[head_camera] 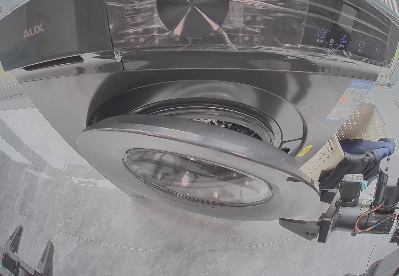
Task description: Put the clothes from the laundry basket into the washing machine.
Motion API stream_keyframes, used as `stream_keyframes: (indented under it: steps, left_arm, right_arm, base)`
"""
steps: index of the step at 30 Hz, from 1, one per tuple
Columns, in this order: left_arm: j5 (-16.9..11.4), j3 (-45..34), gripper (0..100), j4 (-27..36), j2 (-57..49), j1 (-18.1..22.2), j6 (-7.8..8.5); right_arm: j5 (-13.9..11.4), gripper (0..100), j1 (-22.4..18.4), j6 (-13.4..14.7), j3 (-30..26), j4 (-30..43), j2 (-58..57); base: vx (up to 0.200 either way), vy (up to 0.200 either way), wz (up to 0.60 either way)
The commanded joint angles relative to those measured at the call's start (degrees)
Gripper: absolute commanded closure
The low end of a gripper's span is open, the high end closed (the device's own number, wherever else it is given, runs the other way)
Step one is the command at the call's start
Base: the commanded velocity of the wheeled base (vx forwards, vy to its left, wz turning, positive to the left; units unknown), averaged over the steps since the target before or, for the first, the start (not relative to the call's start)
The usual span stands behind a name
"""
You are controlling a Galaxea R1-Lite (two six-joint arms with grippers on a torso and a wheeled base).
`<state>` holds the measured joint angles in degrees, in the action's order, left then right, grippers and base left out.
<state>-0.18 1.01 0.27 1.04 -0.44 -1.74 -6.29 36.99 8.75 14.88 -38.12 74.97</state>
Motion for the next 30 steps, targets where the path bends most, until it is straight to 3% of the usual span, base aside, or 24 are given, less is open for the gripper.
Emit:
stream_keyframes:
  steps: [1, 7, 12, 19, 30]
  left_arm:
    - [0.0, -0.8, 0, 0.0, -0.3, -0.1, -0.01]
    - [0.0, -0.8, 0, 0.0, -0.3, -0.1, 0.07]
    - [0.0, -0.8, 0, 0.0, -0.3, -0.1, 0.07]
    - [0.0, -0.8, 0, 0.0, -0.2, -0.1, 0.07]
    - [0.0, -0.8, 0, 0.0, -0.2, -0.1, 0.07]
  right_arm:
    - [-0.2, 0, 1.0, 0.0, -0.7, 0.2, 1.1]
    - [-2.2, 0, 1.5, 0.2, -2.8, 0.2, -2.4]
    - [-2.1, 0, 0.8, -0.1, -1.5, 0.0, -1.1]
    - [-2.1, 0, 2.0, 0.0, 0.9, -0.1, 3.7]
    - [-2.0, 0, 3.0, 0.1, -4.3, 0.1, -0.3]
  base:
    - [0.000, 0.000, 0.00]
    - [0.000, 0.000, 0.00]
    - [0.000, 0.000, 0.00]
    - [-0.171, 0.000, 0.00]
    - [0.000, 0.000, 0.00]
